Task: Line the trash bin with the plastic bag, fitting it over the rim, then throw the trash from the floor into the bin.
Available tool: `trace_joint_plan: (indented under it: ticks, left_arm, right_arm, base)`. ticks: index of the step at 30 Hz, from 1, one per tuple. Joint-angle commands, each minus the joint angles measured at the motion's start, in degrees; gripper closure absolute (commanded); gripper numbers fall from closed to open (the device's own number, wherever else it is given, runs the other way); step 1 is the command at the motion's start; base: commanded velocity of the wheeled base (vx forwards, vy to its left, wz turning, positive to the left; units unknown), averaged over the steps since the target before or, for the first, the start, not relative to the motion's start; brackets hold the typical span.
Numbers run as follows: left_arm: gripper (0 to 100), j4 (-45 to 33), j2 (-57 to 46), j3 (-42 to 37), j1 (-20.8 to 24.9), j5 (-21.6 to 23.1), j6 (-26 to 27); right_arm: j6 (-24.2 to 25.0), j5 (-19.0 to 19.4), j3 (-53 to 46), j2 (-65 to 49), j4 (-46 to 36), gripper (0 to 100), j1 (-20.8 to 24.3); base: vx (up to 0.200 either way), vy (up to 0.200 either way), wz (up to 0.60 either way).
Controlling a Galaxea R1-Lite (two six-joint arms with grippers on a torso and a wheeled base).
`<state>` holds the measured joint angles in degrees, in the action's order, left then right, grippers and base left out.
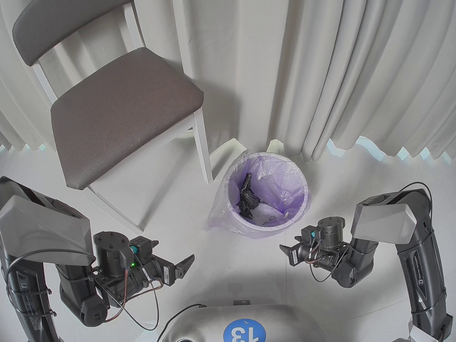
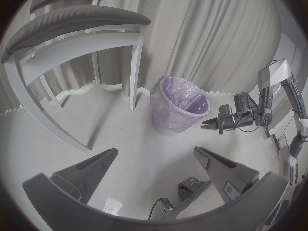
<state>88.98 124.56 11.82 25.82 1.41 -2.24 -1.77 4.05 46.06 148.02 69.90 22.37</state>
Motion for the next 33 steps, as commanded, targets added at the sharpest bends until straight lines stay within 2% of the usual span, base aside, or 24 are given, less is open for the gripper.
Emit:
trace_joint_plan:
  ticks: [1,6,10,17,23,25,33]
  left_arm:
    - [0,1.02,1.21,0.39,0.02,-0.01,-0.04]
    - [0,1.02,1.3,0.66,0.02,-0.01,-0.04]
    - [0,1.02,1.56,0.66,0.2,-0.01,-0.04]
    - [0,1.02,2.17,1.01,0.11,-0.01,-0.04]
    - [0,1.02,2.79,1.53,0.11,-0.01,-0.04]
    - [0,1.02,3.05,1.62,0.11,-0.1,-0.04]
    - [0,1.02,3.23,1.71,0.46,-0.1,-0.13]
  right_arm:
    - [-0.25,0.08,1.05,-0.98,-2.84,0,2.33]
    - [-0.08,0.0,7.82,-0.27,-7.94,0,4.26]
    - [0.27,0.0,14.94,0.52,-15.06,0,6.19]
    - [0.36,0.0,23.55,2.1,-21.82,0,7.16]
    - [0.63,-1.06,27.77,3.86,-22.26,0,7.25]
    - [0.63,-3.7,29.09,4.38,-21.82,0,6.9]
    - [2.56,-6.16,29.44,4.56,-19.8,0,3.65]
  base:
    - [0.0,0.0,0.0]
    - [0.0,0.0,0.0]
    - [0.0,0.0,0.0]
    - [0.0,0.0,0.0]
    - [0.0,0.0,0.0]
    - [0.0,0.0,0.0]
    - [0.0,0.0,0.0]
